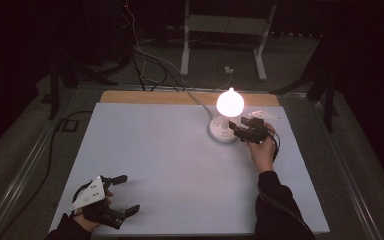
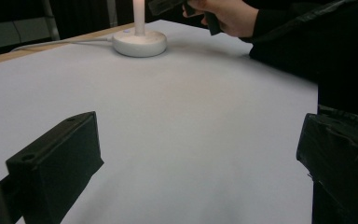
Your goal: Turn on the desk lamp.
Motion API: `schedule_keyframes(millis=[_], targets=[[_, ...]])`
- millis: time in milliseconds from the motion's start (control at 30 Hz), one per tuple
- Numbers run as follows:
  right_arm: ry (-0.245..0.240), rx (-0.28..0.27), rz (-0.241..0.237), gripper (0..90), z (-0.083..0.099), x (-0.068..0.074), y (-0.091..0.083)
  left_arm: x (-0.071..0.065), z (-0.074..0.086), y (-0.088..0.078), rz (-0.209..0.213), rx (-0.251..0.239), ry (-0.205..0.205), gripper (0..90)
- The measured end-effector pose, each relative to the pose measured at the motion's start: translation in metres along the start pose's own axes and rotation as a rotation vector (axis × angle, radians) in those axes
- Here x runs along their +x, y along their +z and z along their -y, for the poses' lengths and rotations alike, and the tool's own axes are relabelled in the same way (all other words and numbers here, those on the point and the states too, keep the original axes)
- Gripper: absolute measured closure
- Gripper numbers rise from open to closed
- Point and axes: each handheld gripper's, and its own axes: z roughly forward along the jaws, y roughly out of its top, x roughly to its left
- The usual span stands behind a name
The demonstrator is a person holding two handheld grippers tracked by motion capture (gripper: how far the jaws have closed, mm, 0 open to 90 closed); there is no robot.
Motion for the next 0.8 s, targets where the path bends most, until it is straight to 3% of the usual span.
schedule_keyframes(millis=[100, 333, 433, 567, 800], targets=[[0.032, 0.016, -0.019, 22.8, -0.004, -0.002, -0.006, 0.0, 0.0, 0.0, -0.002, 0.001, 0.001, 0.4], [-0.005, -0.006, -0.1, 1.3, -0.003, 0.001, -0.021, 0.0, 0.0, 0.0, -0.004, 0.001, -0.001, 0.4], [-0.039, 0.024, -0.122, 0.0, -0.003, 0.004, -0.026, 0.0, 0.0, -0.001, -0.006, 0.0, -0.002, 0.4], [-0.039, 0.031, -0.166, 0.0, -0.003, 0.007, -0.032, -0.001, 0.0, -0.001, -0.007, 0.002, -0.001, 0.4], [-0.071, 0.04, -0.195, 0.0, 0.001, 0.018, -0.046, 0.0, 0.0, -0.001, -0.007, 0.0, -0.002, 0.4]])
